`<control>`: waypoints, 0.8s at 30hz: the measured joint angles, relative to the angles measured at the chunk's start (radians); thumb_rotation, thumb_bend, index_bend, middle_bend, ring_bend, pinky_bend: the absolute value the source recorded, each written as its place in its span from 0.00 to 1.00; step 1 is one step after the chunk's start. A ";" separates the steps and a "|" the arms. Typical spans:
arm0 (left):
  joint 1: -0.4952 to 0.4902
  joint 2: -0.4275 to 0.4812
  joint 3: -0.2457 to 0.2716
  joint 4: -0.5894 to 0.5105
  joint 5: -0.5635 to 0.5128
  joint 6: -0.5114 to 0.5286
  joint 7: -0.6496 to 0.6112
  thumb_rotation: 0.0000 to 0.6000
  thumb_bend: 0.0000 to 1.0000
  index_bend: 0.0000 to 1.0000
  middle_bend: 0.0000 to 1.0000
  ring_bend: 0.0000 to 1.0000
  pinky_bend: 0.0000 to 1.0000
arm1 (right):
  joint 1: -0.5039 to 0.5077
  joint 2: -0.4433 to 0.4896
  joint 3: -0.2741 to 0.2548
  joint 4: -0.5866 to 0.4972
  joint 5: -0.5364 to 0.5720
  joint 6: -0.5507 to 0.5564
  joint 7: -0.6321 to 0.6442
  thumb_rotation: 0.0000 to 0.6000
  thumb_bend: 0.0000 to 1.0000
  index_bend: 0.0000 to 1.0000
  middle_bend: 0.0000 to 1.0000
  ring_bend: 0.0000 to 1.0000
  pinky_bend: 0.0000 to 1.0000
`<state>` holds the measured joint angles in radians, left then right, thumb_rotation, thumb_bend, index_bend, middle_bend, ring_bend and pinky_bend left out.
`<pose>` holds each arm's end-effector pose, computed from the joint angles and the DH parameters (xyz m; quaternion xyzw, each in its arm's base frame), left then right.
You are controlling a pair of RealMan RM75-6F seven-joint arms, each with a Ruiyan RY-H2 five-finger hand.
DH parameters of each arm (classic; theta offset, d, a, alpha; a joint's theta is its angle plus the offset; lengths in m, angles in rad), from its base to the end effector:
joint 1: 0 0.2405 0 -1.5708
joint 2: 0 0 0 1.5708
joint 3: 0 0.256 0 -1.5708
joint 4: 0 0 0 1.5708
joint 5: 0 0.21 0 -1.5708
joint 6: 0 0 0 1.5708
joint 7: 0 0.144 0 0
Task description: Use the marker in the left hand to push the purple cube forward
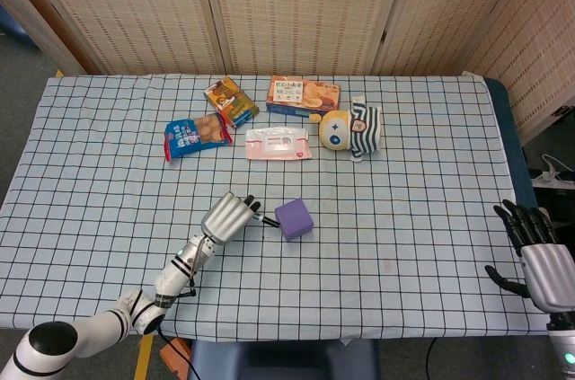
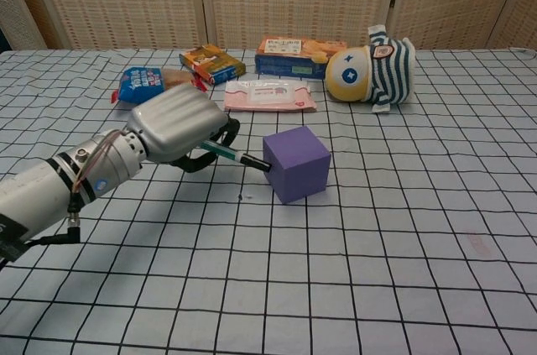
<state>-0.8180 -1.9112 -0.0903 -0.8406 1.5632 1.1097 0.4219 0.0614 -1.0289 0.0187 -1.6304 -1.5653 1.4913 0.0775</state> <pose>-0.1325 0.3562 -0.0864 -0.8141 -0.0557 -0.3589 0.4532 -0.3117 -0.1671 0.1791 0.6113 -0.3902 0.3873 0.5693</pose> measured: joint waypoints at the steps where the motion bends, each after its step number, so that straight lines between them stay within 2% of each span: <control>1: -0.004 -0.006 -0.003 0.002 -0.002 -0.002 0.004 1.00 0.66 0.82 0.84 0.84 1.00 | -0.001 0.001 0.000 0.000 0.000 0.002 0.002 1.00 0.12 0.00 0.00 0.00 0.00; 24: -0.105 -0.122 -0.030 0.111 0.010 -0.025 -0.016 1.00 0.66 0.82 0.84 0.84 1.00 | -0.023 0.021 0.005 0.005 0.001 0.034 0.035 1.00 0.12 0.00 0.00 0.00 0.00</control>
<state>-0.9228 -2.0337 -0.1202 -0.7295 1.5730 1.0843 0.4056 0.0383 -1.0083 0.0240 -1.6256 -1.5641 1.5253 0.1127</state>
